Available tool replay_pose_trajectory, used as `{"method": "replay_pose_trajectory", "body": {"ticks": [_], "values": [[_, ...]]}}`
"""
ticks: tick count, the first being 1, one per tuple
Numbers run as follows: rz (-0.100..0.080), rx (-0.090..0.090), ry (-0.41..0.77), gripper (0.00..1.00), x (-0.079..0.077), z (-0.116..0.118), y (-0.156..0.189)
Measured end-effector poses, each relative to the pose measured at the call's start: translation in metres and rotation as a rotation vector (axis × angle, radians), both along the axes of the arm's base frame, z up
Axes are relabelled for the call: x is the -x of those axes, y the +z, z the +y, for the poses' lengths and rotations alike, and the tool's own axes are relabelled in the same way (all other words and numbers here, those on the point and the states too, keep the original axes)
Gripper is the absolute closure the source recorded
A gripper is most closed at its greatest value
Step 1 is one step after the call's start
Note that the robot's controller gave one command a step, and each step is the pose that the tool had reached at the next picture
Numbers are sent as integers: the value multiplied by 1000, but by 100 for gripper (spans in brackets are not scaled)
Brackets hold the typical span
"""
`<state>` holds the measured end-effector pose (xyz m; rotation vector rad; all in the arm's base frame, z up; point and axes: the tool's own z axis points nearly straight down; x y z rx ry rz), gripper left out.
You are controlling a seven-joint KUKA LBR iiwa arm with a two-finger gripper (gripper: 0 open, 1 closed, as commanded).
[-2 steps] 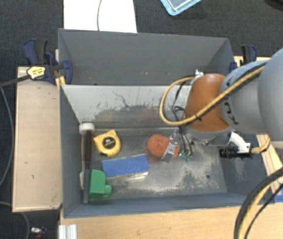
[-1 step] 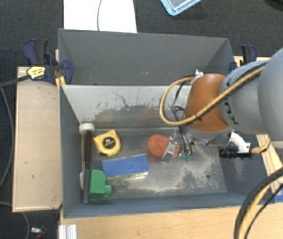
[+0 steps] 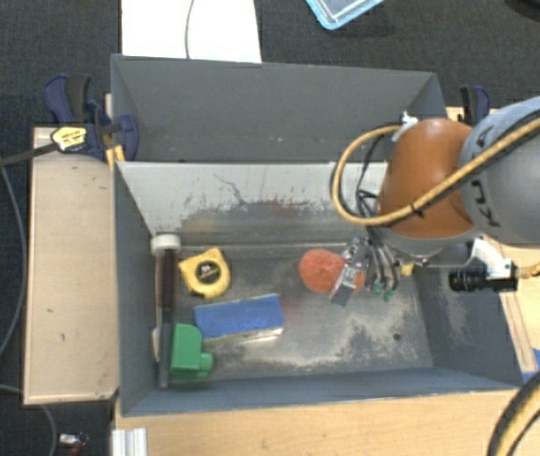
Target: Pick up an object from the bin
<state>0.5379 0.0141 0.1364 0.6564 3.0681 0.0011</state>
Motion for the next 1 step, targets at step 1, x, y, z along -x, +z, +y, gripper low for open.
{"method": "replay_pose_trajectory", "body": {"ticks": [1], "values": [[3, 0, -7, 100, -5, -1, 76]]}}
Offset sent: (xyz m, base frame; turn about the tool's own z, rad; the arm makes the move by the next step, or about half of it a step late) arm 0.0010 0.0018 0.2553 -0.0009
